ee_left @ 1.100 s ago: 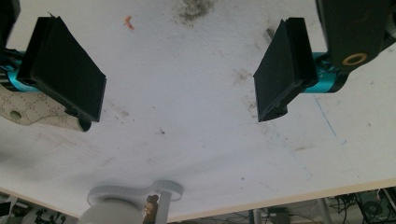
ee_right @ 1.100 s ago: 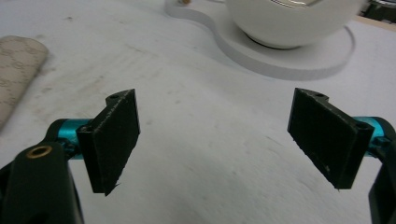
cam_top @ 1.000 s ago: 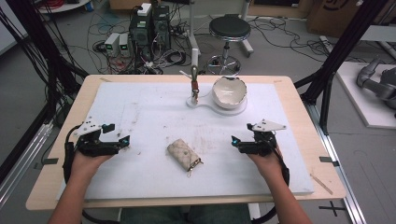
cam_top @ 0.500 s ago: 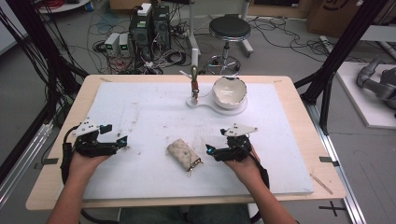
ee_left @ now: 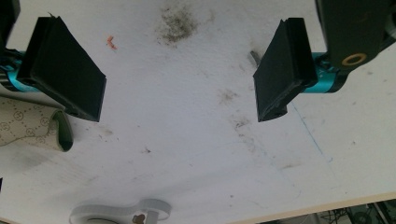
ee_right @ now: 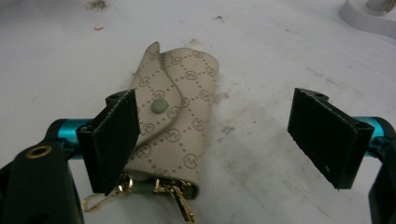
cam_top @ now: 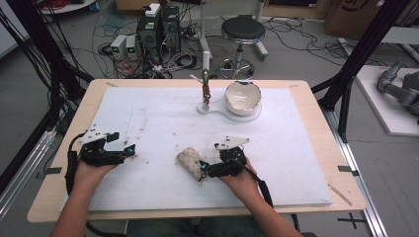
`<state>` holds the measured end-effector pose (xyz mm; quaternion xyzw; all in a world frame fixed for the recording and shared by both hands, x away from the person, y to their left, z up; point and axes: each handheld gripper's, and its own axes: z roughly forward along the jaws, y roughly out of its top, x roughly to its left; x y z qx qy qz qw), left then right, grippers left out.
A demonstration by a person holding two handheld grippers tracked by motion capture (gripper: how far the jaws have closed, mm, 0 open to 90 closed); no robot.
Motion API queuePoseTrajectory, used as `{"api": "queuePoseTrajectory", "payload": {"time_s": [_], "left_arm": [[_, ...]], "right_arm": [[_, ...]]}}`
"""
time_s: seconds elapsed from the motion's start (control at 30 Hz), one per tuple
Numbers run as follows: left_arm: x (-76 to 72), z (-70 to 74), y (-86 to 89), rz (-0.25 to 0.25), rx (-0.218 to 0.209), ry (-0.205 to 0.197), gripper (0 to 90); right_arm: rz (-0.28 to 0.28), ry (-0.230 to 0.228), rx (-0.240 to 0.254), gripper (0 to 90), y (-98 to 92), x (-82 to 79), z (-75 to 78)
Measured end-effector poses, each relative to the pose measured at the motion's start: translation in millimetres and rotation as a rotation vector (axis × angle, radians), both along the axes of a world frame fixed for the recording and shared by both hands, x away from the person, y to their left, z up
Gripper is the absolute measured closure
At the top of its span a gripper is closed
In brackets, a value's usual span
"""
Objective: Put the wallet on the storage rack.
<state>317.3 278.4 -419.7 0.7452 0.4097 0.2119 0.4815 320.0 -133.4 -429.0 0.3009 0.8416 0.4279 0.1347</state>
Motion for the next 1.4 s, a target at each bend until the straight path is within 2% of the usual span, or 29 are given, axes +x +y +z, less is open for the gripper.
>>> {"api": "queuePoseTrajectory", "payload": {"time_s": [0.27,0.4,0.5,0.53,0.57,0.6,0.63,0.67,0.77,0.97,1.03,1.07,1.1,1.27,1.33,1.37,1.4], "left_arm": [[-1.9,-0.8,1.8,0.007,0.004,0.001,16.9],[-3.3,-0.8,2.5,0.01,0.003,0.003,16.9],[-3.1,-1.2,2.6,0.011,0.006,0.004,16.9],[-2.9,-1.4,2.5,0.01,0.007,0.005,16.9],[-2.4,-1.9,1.9,0.009,0.006,0.006,16.9],[-2.4,-1.9,1.9,0.009,0.006,0.006,16.9],[-2.2,-2.1,1.6,0.009,0.006,0.008,16.9],[-1.9,-2.3,1.4,0.006,0.007,0.008,16.9],[-1.3,-2.7,1.0,0.004,0.006,0.01,16.9],[-0.9,-2.6,0.5,0.002,0.01,0.011,17.0],[-1.0,-2.3,0.7,0.004,0.01,0.01,17.1],[-1.0,-2.3,0.7,0.004,0.01,0.01,17.1],[-1.0,-2.2,0.6,0.004,0.008,0.009,17.1],[-1.1,-1.8,0.3,0.002,0.007,0.007,17.2],[-1.0,-1.5,0.5,0.003,0.007,0.004,17.3],[-0.9,-1.5,0.6,0.002,0.005,0.003,17.3],[-1.0,-1.6,0.8,0.005,0.003,0.001,17.3]], "right_arm": [[0.05,0.012,-0.021,17.1,20.9,-6.1,-7.8],[0.053,0.018,-0.036,17.1,26.5,-8.3,-11.0],[0.066,0.04,-0.091,17.1,33.6,-9.3,-17.4],[0.066,0.04,-0.091,17.1,33.6,-9.3,-17.4],[0.078,0.056,-0.123,17.1,38.1,-10.1,-22.7],[0.078,0.056,-0.123,17.1,38.1,-10.1,-22.7],[0.081,0.059,-0.144,17.1,40.3,-10.1,-23.5],[0.083,0.04,-0.18,17.1,43.6,-11.5,-24.0],[0.081,0.058,-0.173,17.1,43.2,-10.6,-24.2],[0.076,0.062,-0.17,20.3,42.3,-10.1,-24.1],[0.073,0.063,-0.162,29.1,39.3,-10.0,-23.1],[0.073,0.063,-0.162,29.1,39.3,-10.0,-23.1],[0.073,0.066,-0.167,33.4,36.9,-9.4,-21.3],[0.076,0.068,-0.161,37.0,34.9,-8.0,-19.7],[0.071,0.051,-0.17,37.8,34.4,-8.1,-18.8],[0.064,0.016,-0.183,38.0,31.2,-6.6,-16.0],[0.057,0.013,-0.173,38.1,29.2,-5.6,-14.6]]}}
